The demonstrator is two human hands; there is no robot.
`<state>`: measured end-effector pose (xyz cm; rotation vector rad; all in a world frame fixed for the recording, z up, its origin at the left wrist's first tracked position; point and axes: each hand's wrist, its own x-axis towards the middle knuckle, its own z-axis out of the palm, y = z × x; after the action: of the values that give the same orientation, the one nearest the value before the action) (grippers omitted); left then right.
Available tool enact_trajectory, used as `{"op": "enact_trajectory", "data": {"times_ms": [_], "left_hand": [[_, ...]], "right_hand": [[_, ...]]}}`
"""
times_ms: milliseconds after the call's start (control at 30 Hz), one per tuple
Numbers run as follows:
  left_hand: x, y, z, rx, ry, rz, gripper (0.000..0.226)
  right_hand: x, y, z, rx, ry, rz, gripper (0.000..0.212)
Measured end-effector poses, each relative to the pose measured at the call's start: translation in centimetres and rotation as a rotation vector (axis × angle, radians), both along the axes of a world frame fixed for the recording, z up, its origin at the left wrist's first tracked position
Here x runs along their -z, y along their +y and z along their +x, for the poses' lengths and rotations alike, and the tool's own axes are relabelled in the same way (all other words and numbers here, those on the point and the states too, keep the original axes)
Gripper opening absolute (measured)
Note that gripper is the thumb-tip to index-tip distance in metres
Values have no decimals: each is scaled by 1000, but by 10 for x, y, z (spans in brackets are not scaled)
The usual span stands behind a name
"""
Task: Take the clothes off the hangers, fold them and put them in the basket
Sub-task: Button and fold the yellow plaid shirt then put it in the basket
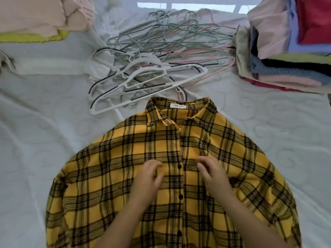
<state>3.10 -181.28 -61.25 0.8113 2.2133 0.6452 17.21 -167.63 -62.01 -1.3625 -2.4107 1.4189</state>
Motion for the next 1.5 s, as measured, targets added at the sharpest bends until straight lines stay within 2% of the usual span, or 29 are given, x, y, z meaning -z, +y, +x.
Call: {"op": "enact_trajectory", "data": {"times_ms": [133, 300, 533, 667, 733, 800, 900, 1000, 1200, 1500], "left_hand": [[18, 45, 11, -72, -80, -19, 31], [32, 82, -1, -158, 29, -61, 28], [46, 118, -17, -198, 148, -202, 29], [45, 123, -20, -182, 164, -244, 21], [43, 123, -24, -244, 103, -223, 13], [40, 118, -26, -397, -76, -127, 4], [32, 108, -27, -627, -407, 57, 8], [23, 103, -27, -693, -619, 111, 10], [28, 98, -35, -694, -724, 108, 11], [34, 102, -53, -450, -753, 62, 8]], "right_hand": [[14, 15, -38, -19, -1, 21, 30], [34, 43, -64, 52, -66, -31, 32], [52, 53, -82, 219, -69, -257, 16], [53, 55, -87, 276, -126, -276, 7], [50, 55, -89, 295, -127, -291, 7], [45, 53, -88, 314, -106, -318, 7], [35, 50, -86, 317, -52, -339, 8], [28, 44, -89, 270, -28, -311, 8], [29, 39, -98, 272, -27, -319, 8], [25, 44, -93, 277, 30, -484, 10]]}}
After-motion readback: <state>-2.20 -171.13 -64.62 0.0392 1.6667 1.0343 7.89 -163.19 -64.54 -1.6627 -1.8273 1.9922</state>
